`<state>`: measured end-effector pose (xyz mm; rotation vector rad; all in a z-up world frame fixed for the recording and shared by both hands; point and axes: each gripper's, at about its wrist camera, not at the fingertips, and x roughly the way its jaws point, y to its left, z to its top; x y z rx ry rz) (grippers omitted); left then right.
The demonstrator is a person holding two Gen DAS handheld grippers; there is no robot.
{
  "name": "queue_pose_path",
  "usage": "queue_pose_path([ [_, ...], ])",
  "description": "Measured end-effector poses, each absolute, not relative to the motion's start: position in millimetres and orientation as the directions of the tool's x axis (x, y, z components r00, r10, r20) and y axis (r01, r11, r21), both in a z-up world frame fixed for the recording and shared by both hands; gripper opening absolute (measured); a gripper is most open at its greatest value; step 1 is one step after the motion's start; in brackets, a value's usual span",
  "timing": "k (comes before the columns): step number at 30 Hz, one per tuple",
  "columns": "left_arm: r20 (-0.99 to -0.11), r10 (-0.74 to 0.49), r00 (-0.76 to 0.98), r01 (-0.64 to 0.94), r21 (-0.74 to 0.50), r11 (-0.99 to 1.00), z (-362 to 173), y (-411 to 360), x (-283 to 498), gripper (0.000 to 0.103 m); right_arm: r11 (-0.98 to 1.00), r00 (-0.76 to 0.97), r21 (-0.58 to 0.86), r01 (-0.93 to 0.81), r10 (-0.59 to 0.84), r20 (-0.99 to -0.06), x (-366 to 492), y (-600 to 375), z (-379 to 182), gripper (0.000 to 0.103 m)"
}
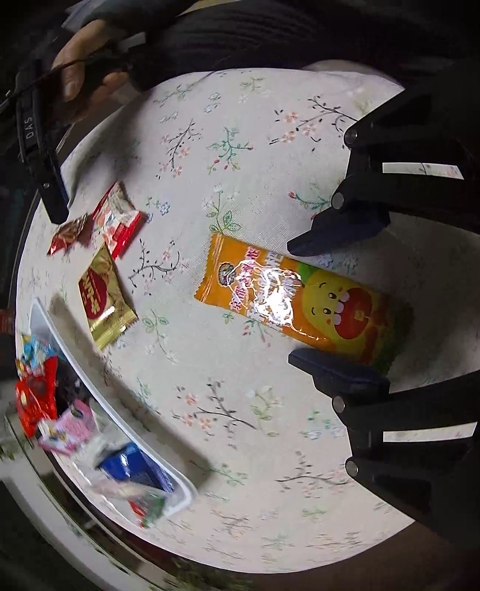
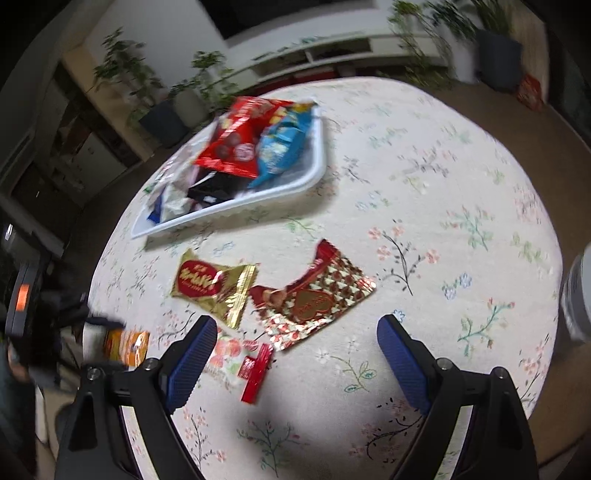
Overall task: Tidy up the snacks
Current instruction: 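Move both tools back over the remaining snacks on the table, then grasp the orange-yellow long packet with the left tool while the right tool grasps the brown patterned packet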
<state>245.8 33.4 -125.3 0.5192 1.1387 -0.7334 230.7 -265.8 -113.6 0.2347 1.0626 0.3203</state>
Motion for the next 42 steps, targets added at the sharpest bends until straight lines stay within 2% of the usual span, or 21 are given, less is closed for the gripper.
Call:
queue_pose_path([
  [8,-0.923,-0.233,0.307,0.583,-0.011,0.813,-128,34,231,0.052,0.960,0.460,0.268,-0.077,0.273,-0.845,246,-257,-124,0.091],
  [19,-0.911,-0.219,0.350,0.531,0.001,0.847,-127,39,219,0.052,0.962,0.475,0.271,0.031,0.225,-0.851,267,-248,-124,0.089],
  [20,-0.908,-0.224,0.353,0.527,-0.005,0.850,-126,41,218,0.052,0.960,0.477,0.278,0.026,0.232,-0.848,269,-246,-124,0.085],
  [22,-0.904,-0.231,0.359,0.523,-0.010,0.852,-124,45,215,0.052,0.955,0.478,0.295,-0.021,0.269,-0.836,271,-239,-123,0.084],
  [26,-0.896,-0.246,0.369,0.521,-0.020,0.854,-124,49,213,0.053,0.973,0.464,0.161,-0.166,0.221,-0.858,267,-225,-124,0.083],
  [29,-0.895,-0.249,0.372,0.520,-0.021,0.854,-124,49,212,0.053,0.970,0.456,0.070,-0.233,0.173,-0.873,263,-217,-125,0.079],
  [32,-0.893,-0.250,0.373,0.521,-0.021,0.853,-124,49,212,0.053,0.960,0.456,0.016,-0.279,0.147,-0.878,257,-211,-126,0.078],
  [42,-0.898,-0.242,0.368,0.504,-0.026,0.863,-125,49,215,0.054,0.956,0.433,0.001,-0.294,0.134,-0.891,248,-213,-125,0.078],
])
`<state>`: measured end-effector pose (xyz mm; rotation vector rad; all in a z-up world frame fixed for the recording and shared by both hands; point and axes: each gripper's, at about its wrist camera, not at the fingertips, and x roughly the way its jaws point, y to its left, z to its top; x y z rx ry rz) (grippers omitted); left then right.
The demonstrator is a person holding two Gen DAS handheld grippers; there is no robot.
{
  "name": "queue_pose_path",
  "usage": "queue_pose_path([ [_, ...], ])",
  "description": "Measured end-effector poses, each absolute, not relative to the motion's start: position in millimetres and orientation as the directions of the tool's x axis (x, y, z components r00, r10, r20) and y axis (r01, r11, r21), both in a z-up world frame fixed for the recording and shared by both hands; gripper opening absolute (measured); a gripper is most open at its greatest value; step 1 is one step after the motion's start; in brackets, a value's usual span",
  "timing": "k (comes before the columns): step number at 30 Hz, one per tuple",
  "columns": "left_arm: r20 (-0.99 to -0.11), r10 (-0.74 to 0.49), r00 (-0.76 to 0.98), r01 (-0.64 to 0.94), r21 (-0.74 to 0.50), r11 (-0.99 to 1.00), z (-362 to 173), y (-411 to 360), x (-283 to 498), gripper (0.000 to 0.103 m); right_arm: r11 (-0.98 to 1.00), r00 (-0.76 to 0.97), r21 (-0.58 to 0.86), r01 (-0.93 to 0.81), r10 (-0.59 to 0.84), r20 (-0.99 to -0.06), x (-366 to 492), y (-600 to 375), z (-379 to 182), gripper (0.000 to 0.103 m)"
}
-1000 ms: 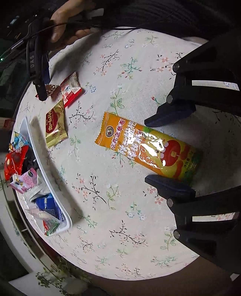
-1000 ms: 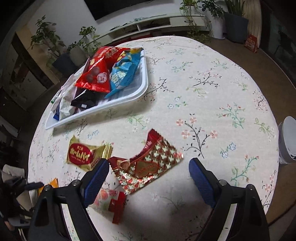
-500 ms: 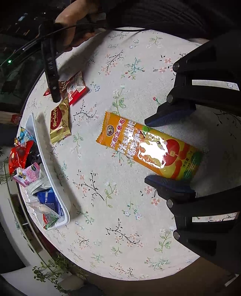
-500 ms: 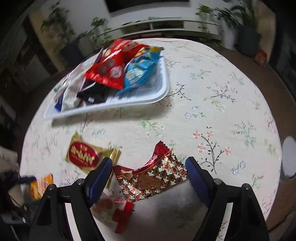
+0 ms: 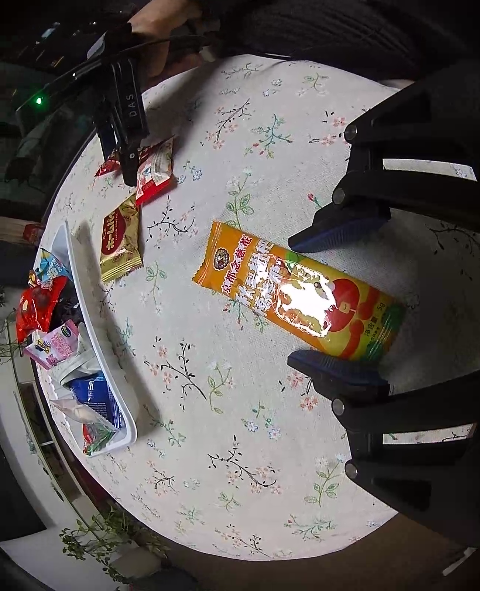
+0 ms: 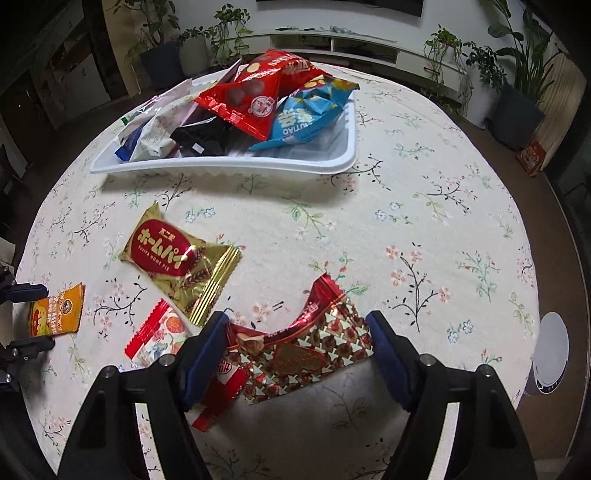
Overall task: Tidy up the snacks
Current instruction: 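Grasp the orange-yellow long packet with the left tool while the right tool grasps the brown patterned packet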
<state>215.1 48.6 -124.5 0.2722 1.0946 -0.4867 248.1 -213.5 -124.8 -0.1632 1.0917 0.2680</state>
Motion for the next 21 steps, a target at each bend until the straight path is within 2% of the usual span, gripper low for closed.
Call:
queue_pose_path([
  [7,-0.889,-0.254,0.381,0.502,-0.031,0.864,-125,50,215,0.052,0.945,0.428,-0.004,-0.326,0.144,-0.892,236,-211,-125,0.076],
  [9,-0.889,-0.258,0.379,0.507,-0.033,0.861,-124,50,215,0.043,0.940,0.421,-0.005,-0.340,0.147,-0.895,239,-212,-125,0.073],
  [12,-0.889,-0.263,0.374,0.515,-0.036,0.856,-123,49,214,0.035,0.933,0.411,-0.009,-0.359,0.149,-0.899,236,-211,-124,0.070],
  [14,-0.891,-0.264,0.369,0.520,-0.037,0.853,-123,49,214,0.033,0.927,0.411,-0.013,-0.374,0.153,-0.899,233,-210,-122,0.056],
  [21,-0.894,-0.262,0.363,0.523,-0.037,0.851,-121,46,213,0.025,0.922,0.409,-0.011,-0.387,0.161,-0.898,225,-212,-118,0.045],
])
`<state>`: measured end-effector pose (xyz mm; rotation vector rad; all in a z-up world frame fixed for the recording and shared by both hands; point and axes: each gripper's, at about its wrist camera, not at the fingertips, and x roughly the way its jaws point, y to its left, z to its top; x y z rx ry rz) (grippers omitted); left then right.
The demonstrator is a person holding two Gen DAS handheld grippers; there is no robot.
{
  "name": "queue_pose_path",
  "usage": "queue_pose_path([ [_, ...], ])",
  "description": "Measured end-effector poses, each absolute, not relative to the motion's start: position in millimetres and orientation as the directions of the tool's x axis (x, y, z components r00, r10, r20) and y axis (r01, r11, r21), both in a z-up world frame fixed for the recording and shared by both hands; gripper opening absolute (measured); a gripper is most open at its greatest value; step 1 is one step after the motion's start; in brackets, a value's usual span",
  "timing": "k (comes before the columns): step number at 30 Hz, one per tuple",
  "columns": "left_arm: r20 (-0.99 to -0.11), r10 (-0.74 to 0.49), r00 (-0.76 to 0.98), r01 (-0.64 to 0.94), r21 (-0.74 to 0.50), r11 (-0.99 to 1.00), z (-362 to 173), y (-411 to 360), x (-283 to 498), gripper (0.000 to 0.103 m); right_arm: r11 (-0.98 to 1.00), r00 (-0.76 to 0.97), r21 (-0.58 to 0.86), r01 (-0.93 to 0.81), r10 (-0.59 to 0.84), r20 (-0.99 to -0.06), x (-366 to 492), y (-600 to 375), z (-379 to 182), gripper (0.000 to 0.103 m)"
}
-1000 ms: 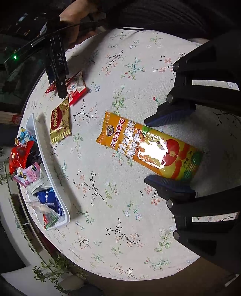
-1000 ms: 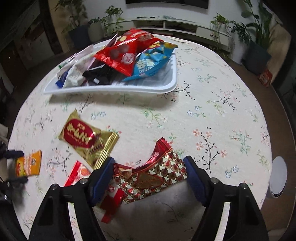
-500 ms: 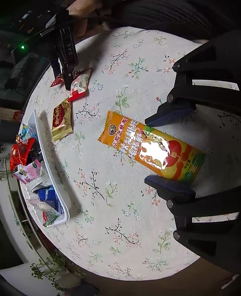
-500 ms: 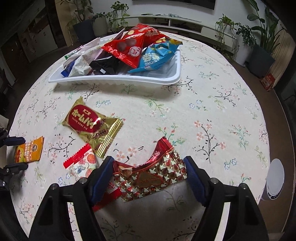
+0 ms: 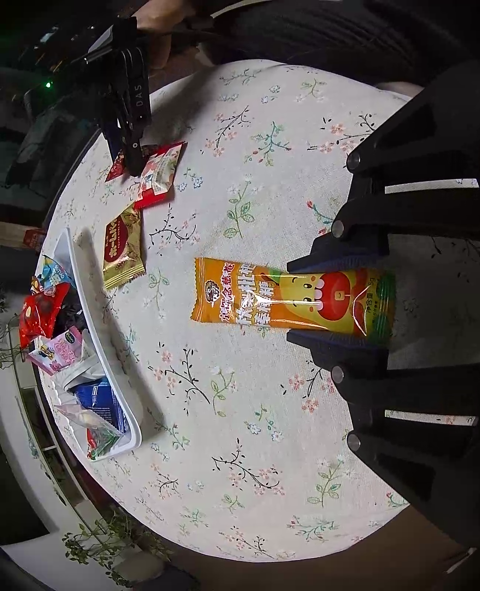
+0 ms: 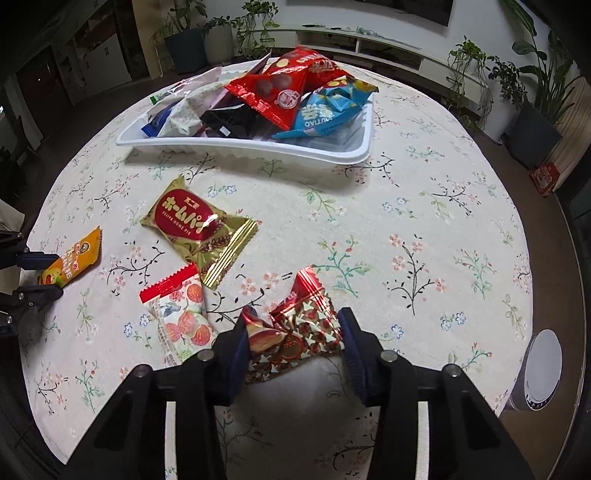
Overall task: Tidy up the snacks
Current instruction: 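Grasp the orange-yellow long packet with the left tool while the right tool grasps the brown patterned packet, then carry both packets into the white tray and open both tools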
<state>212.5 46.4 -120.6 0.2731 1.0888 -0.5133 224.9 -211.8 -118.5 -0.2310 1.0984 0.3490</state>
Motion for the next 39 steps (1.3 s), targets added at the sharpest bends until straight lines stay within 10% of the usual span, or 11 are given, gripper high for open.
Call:
queue_pose_path([
  [39,-0.701,-0.418,0.577,0.390,-0.214,0.896,-23,69,247,0.017,0.912,0.573,0.085,-0.400,0.321,-0.754,213,-211,-38,0.037],
])
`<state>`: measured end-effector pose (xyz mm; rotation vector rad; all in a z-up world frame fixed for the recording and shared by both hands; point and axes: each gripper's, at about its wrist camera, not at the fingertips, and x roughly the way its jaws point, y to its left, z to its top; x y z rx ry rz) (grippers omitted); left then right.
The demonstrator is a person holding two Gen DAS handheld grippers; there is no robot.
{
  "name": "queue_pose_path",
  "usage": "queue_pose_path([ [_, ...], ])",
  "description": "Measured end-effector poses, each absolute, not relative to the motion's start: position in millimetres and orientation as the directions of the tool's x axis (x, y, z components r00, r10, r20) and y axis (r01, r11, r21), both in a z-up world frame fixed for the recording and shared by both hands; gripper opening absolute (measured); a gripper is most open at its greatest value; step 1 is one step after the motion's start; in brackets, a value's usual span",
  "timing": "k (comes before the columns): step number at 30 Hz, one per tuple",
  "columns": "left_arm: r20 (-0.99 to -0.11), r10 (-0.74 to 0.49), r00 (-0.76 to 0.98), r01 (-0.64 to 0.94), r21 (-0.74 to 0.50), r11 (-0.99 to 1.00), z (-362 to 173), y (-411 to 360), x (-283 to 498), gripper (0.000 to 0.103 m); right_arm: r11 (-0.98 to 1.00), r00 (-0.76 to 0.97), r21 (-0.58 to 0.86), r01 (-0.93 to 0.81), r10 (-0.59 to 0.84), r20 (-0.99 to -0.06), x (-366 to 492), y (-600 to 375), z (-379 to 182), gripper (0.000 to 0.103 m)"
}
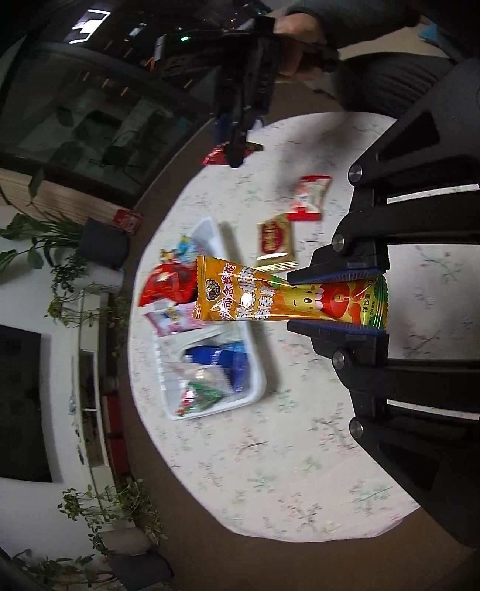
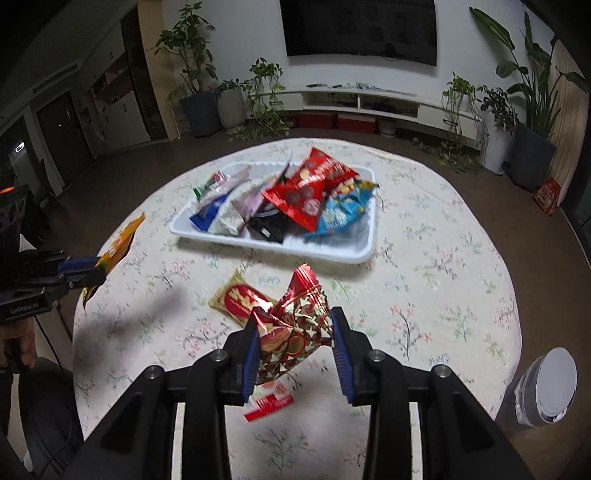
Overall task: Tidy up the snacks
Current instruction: 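Carry both packets into the white tray and open both tools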
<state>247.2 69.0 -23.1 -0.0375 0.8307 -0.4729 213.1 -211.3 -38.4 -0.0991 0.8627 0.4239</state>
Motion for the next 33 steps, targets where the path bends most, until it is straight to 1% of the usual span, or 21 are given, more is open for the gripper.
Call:
queue_pose_path([
  [8,-0.655,-0.416,0.630,0.333,-0.257,0.907,13,68,325,0.017,0.891,0.627,0.056,-0.451,0.361,-0.691,250,-174,4,0.038],
  [11,-0.664,-0.409,0.626,0.316,-0.263,0.911,12,62,356,0.017,0.882,0.637,0.036,-0.470,0.367,-0.678,272,-156,12,0.038],
  [14,-0.691,-0.381,0.614,0.291,-0.250,0.923,0,54,386,0.017,0.873,0.644,-0.001,-0.488,0.359,-0.676,298,-135,13,0.038],
  [18,-0.716,-0.341,0.609,0.252,-0.232,0.939,-20,50,418,0.017,0.863,0.629,-0.052,-0.503,0.324,-0.707,334,-110,0,0.038],
  [23,-0.746,-0.330,0.578,0.237,-0.233,0.943,-45,45,441,0.017,0.858,0.609,-0.091,-0.505,0.280,-0.742,368,-97,-27,0.038],
  [25,-0.757,-0.324,0.567,0.218,-0.242,0.945,-58,46,448,0.020,0.859,0.598,-0.097,-0.502,0.264,-0.757,378,-94,-37,0.039],
  [28,-0.762,-0.319,0.563,0.192,-0.255,0.948,-72,49,456,0.020,0.863,0.583,-0.103,-0.495,0.242,-0.776,388,-92,-52,0.040],
  [31,-0.766,-0.317,0.559,0.204,-0.243,0.948,-78,45,459,0.021,0.864,0.580,-0.108,-0.492,0.233,-0.780,391,-92,-61,0.044],
  [33,-0.769,-0.314,0.557,0.205,-0.238,0.949,-81,44,460,0.026,0.864,0.584,-0.111,-0.492,0.233,-0.777,392,-91,-64,0.046],
])
